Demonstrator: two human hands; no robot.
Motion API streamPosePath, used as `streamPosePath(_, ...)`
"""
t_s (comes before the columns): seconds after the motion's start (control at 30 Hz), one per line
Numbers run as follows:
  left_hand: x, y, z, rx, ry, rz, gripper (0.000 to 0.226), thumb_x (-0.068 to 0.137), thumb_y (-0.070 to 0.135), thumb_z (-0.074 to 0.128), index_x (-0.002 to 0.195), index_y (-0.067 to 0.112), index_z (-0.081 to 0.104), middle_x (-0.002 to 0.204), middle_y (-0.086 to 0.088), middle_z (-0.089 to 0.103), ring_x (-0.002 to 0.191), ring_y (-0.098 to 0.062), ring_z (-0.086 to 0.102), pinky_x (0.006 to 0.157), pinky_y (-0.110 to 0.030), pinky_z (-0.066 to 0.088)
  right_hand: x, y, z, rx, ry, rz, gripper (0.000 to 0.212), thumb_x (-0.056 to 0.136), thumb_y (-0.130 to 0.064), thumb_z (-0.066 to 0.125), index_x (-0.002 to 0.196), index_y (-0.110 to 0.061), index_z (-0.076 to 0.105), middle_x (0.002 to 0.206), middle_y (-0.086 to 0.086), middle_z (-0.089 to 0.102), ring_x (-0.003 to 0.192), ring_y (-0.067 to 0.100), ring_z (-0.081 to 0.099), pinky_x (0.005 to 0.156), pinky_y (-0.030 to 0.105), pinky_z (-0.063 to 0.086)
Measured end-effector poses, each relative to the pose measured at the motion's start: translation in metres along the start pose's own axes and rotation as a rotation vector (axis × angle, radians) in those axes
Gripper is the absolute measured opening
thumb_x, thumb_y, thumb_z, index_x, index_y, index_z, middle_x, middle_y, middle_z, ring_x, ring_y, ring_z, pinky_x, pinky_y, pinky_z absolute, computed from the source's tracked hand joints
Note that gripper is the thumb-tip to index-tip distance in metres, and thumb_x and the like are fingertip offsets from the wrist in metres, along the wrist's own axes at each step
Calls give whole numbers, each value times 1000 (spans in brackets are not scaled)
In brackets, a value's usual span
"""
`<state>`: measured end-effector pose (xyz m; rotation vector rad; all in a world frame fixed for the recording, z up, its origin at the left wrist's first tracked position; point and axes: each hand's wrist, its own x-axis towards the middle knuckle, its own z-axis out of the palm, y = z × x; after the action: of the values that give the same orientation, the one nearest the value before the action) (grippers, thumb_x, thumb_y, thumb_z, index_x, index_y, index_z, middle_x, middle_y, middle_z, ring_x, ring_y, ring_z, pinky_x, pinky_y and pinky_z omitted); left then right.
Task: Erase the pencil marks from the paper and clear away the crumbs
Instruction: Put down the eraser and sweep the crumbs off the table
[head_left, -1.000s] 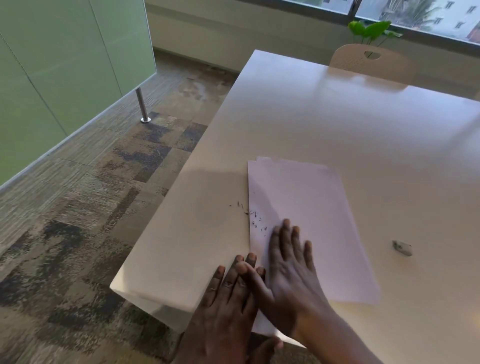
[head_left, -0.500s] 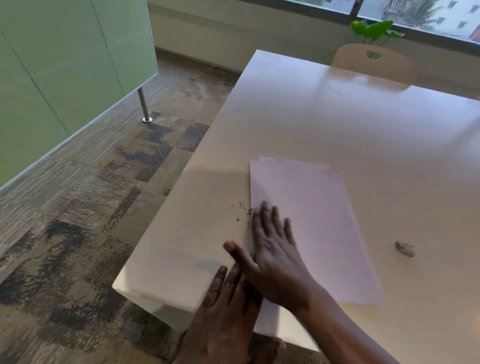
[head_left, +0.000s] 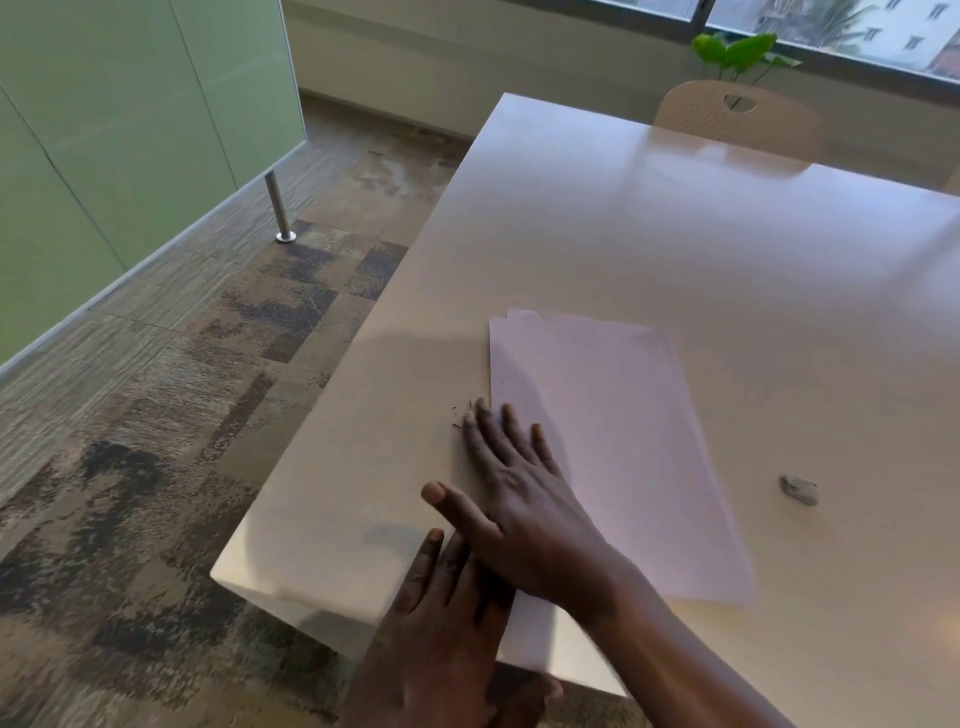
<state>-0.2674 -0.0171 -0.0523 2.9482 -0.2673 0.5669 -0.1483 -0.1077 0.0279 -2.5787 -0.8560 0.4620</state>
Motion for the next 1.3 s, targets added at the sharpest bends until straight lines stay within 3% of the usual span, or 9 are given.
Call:
streamPosePath(0.13,-4,-2,-2,-8,-46,10,97,92,82,30,147,5,53,156,-19,46,147,-34,40,112,-47,32,-21,13,-17,-12,149,-27,97,84,-88,3,161,-28,-2,166,-12,-12,151,0,-20,127,30,-5)
streamPosePath(0.3,1,-2,-7,-9,-82,15,101,87,86,37,148,6,52,160,-15,42,148,-31,40,112,-48,32,-76,37,-3,-142,357,-72,78,97,-75,30,145,-19,55,152,-4,47,143,13,41,114,40,43)
streamPosePath(0.4,0,0,-4,-8,-52,1,105,82,84,49,152,6,47,161,-15,40,148,-31,40,113,-47,32,-58,30,2,-79,245,-190,77,98,-73,32,150,-18,49,158,-4,41,149,12,32,119,37,38)
streamPosePath(0.53,-2,-2,3,-17,-30,23,102,89,84,36,154,5,37,161,-20,37,149,-33,35,112,-49,34,-19,24,-11,-56,127,-207,89,93,-79,9,158,-23,28,165,-5,23,154,8,14,126,31,18)
streamPosePath(0.67,-1,-2,-4,0,-47,21,101,89,84,36,152,5,45,161,-17,39,147,-36,41,111,-47,33,-41,40,-7,-74,385,-245,58,102,-59,42,126,-14,69,126,1,68,116,15,61,92,35,56)
streamPosePath(0.73,-1,0,-5,9,-47,17,99,90,84,35,151,6,43,160,-16,42,146,-36,42,111,-48,33,-44,42,-2,-61,367,-295,54,103,-55,44,119,-12,72,117,0,68,108,15,61,85,34,56)
streamPosePath(0.83,-1,-1,-3,0,-34,16,96,90,84,32,148,8,45,155,-17,46,146,-34,41,110,-47,35,-27,36,-3,-106,228,-337,61,105,-58,32,137,-16,62,138,2,60,129,17,54,101,39,51)
streamPosePath(1.13,-1,-1,-1,9,-10,4,100,89,85,34,146,6,52,152,-17,51,145,-30,39,110,-47,34,-28,45,-16,-64,-24,-456,70,103,-63,23,162,-25,17,169,-8,9,156,9,-2,128,40,8)
streamPosePath(1.3,2,-2,-5,64,-8,19,98,90,86,27,147,8,46,152,-14,52,140,-32,51,106,-47,37,13,74,-34,-162,198,99,98,86,-84,-1,160,-21,-9,167,0,-18,154,14,-19,128,40,-3)
